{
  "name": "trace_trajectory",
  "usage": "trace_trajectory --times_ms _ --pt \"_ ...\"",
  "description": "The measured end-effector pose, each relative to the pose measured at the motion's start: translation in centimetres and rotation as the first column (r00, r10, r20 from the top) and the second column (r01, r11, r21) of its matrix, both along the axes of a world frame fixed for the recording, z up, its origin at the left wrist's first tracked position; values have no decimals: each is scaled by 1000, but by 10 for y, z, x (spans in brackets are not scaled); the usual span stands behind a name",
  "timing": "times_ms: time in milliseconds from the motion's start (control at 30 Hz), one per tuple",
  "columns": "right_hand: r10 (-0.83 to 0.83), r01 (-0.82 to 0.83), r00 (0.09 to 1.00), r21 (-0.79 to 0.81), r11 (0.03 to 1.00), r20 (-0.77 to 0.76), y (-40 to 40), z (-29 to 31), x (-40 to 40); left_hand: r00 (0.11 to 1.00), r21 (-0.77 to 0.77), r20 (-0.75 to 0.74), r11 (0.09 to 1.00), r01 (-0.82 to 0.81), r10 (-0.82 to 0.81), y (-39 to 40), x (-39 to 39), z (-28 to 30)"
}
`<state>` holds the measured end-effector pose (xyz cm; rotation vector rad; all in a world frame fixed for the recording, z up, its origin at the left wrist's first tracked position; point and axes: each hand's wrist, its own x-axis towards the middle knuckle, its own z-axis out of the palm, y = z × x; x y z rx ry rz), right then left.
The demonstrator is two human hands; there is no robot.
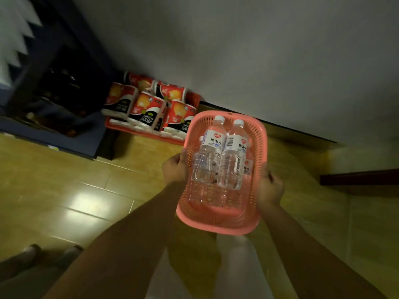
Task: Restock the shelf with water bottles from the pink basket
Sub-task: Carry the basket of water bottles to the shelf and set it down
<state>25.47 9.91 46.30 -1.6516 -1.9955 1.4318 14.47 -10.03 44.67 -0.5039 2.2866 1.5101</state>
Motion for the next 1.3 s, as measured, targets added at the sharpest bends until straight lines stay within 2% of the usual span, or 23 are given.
trace_trajectory --times_ms 267,433,600,767,1300 --pt "180 -182 982 -30 983 -56 -46 81 -18 990 42 -23 990 -138 139 -62 13 87" --pt "322 -326 944 -42 945 -73 -86 99 -45 964 71 -13 962 -263 264 -111 18 106" --pt "371 -387 919 -119 915 -131 -119 105 -62 926 104 -27 922 -372 377 -143 19 126" --pt "383 -405 911 -161 900 -152 -131 99 -69 900 169 12 886 -432 436 -155 18 129" --pt "440 -454 888 -101 885 -129 -136 111 -103 879 149 35 868 -474 475 -164 -4 131"
